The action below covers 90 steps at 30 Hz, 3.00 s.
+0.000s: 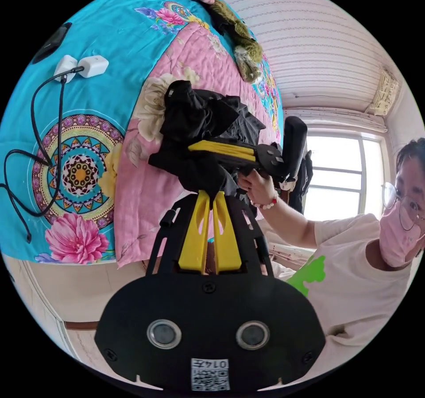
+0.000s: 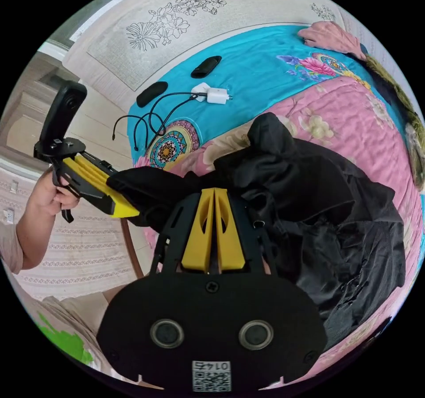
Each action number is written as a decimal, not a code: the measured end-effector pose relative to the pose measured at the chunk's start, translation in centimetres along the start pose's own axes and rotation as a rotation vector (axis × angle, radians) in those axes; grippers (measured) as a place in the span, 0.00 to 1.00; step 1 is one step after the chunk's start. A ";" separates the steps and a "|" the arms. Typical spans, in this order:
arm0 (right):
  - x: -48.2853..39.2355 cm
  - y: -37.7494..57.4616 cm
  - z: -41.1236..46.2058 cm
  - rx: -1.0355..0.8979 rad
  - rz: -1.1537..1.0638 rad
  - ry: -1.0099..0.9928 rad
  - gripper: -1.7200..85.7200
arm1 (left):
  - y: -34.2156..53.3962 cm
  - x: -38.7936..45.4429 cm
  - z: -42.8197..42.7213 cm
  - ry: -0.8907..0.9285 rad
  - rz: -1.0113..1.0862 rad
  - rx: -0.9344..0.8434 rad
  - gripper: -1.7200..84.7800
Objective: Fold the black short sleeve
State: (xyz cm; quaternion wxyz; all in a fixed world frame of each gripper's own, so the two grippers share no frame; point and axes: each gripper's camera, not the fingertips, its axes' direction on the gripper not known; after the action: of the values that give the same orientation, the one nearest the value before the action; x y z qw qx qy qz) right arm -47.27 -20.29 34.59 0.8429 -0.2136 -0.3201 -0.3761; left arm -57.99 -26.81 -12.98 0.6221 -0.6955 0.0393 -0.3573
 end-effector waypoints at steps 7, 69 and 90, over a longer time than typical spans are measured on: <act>1.5 3.5 -1.2 0.001 0.110 0.012 0.01 | -1.1 0.3 1.0 0.092 -0.007 0.020 0.01; 2.2 20.5 -9.0 0.086 0.406 -0.116 0.10 | -9.5 11.3 14.7 -0.682 0.162 0.007 0.01; 4.6 22.0 -13.5 0.028 0.539 -0.335 0.06 | -4.8 8.3 11.4 -0.603 0.243 -0.031 0.02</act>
State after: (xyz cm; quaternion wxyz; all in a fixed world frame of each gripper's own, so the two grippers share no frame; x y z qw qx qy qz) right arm -22.81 -16.91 25.66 0.8507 -0.3381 -0.3913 -0.0946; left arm -47.48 -20.31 -4.69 0.6332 -0.7696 -0.0585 -0.0578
